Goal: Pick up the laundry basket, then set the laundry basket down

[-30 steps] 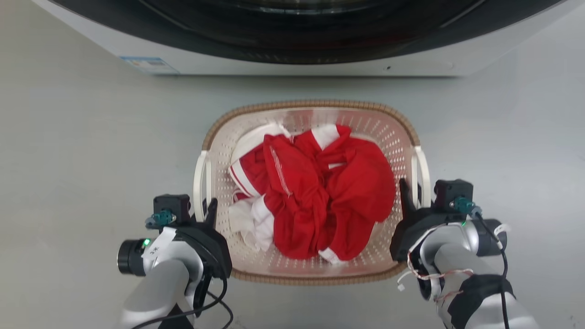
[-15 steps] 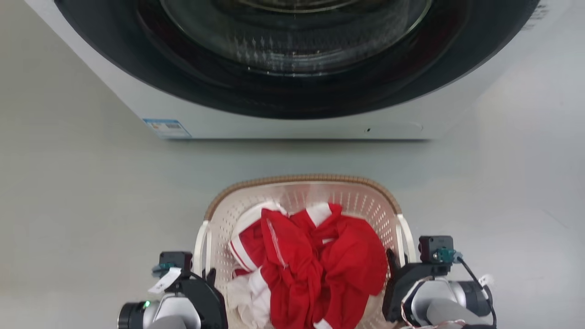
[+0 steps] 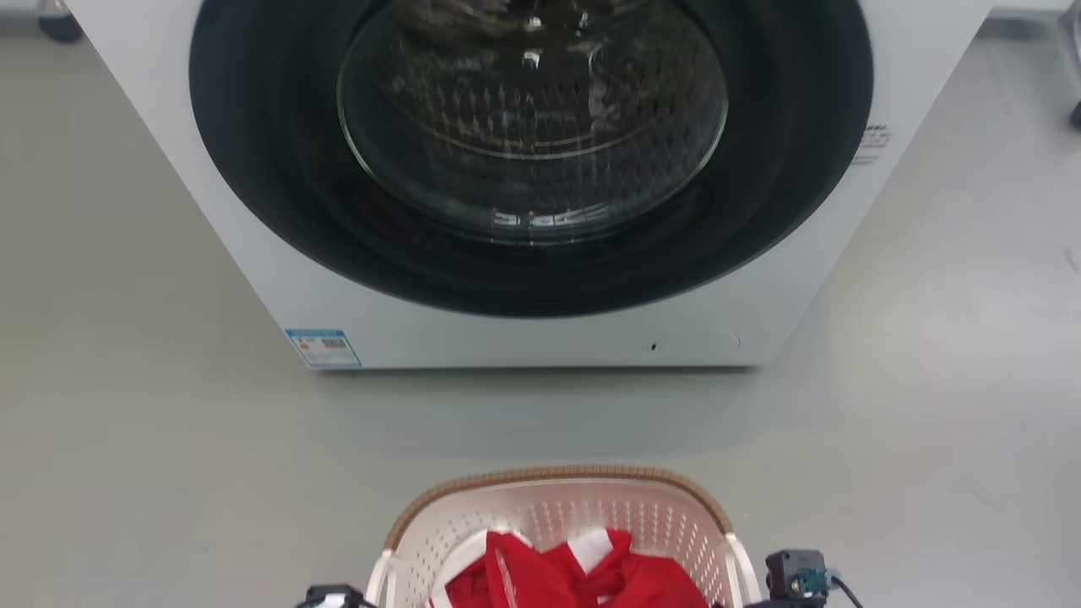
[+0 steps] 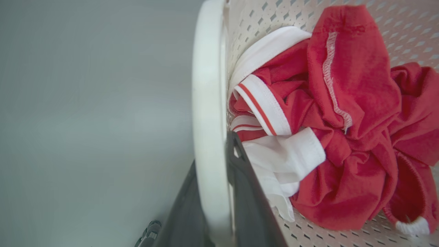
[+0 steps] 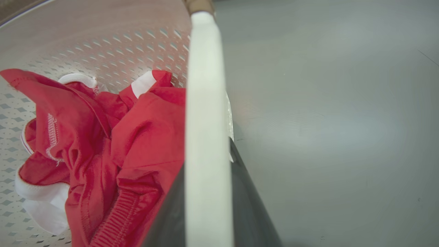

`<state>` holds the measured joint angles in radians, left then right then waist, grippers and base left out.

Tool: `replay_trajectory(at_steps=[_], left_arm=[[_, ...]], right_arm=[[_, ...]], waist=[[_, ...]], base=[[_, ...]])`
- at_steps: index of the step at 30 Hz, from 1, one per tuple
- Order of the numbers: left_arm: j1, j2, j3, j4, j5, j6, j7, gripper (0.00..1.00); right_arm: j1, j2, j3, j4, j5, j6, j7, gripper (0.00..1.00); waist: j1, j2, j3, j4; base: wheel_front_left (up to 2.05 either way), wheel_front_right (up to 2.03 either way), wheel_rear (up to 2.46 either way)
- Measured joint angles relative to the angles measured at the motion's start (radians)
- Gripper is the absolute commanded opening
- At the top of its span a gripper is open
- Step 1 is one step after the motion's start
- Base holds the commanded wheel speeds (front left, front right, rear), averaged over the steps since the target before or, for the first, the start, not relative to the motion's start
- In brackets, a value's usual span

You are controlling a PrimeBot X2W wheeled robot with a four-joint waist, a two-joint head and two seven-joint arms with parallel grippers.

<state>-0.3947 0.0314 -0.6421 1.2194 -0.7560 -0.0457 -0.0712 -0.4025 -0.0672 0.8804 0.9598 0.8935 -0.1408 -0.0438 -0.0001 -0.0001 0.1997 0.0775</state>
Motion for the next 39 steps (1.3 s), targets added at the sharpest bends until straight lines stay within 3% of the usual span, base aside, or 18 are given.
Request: replay_trajectory(at_steps=[15, 39], left_arm=[[0.097, 0.008, -0.039, 0.000, -0.035, -0.003, 0.043, 0.00], [0.095, 0.007, -0.054, -0.003, -0.046, 0.010, 0.044, 0.00]], right_arm=[[0.094, -0.001, 0.073, -0.003, 0.113, -0.005, 0.035, 0.00], [0.079, 0.000, 0.134, 0.030, 0.199, -0.006, 0.016, 0.00]], waist=[[0.0000, 0.0000, -0.191, -0.023], [0.0001, 0.0002, -0.200, -0.022]], base=[[0.00, 0.00, 0.00], [0.00, 0.00, 0.00]])
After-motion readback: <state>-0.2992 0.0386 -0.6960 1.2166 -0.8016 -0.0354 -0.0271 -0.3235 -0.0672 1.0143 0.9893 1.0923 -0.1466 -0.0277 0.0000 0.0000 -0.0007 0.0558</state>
